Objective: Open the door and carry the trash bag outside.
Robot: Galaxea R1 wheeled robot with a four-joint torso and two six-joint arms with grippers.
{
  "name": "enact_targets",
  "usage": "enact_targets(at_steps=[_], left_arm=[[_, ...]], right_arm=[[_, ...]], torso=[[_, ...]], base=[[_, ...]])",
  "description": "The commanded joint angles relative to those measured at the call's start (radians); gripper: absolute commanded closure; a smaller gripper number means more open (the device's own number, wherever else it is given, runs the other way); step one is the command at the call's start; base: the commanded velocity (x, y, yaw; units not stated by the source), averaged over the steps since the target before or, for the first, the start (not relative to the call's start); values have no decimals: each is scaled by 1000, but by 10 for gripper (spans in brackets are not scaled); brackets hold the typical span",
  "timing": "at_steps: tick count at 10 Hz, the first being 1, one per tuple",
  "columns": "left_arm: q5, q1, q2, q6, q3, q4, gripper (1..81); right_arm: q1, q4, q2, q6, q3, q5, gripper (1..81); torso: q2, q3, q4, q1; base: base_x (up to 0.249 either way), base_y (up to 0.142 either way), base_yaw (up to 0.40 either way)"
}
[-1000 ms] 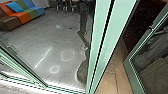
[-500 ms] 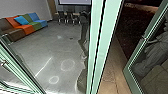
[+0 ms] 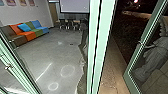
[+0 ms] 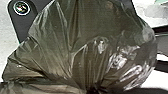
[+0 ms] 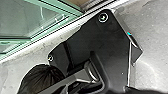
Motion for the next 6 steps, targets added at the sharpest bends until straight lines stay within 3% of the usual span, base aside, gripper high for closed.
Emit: enact_targets(at_steps=[1,6], left_arm=[[63,-38,-5,-2,1,5,811],[69,-66,2,-2,-47,5,811]], right_arm=[[-64,-22,82,-8,-98,-12,10],[-90,-54,323,-8,-421,-10,10]], torso=[[0,0,0,0],[0,0,0,0]], base=[[0,0,0],[0,0,0]])
